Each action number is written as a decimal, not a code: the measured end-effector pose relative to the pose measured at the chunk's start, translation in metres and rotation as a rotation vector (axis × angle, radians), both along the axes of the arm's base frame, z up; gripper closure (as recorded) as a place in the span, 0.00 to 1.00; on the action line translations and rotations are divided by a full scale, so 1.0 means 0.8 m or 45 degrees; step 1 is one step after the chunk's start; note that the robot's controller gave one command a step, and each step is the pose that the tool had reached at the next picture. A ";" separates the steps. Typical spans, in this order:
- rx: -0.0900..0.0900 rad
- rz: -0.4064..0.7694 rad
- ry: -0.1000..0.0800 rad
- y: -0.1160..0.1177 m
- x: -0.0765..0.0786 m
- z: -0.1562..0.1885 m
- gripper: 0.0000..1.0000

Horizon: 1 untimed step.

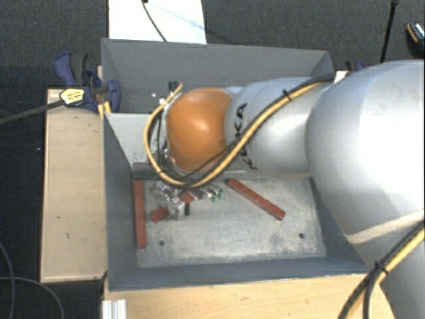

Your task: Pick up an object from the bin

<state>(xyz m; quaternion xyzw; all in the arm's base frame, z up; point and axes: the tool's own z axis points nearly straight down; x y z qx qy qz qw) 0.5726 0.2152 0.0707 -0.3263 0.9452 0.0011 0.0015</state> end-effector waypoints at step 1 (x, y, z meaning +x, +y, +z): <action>-0.001 0.267 -0.011 -0.028 -0.019 0.187 1.00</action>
Offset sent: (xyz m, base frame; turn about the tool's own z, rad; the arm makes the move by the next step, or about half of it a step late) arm -0.0167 -0.0222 0.1447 -0.2121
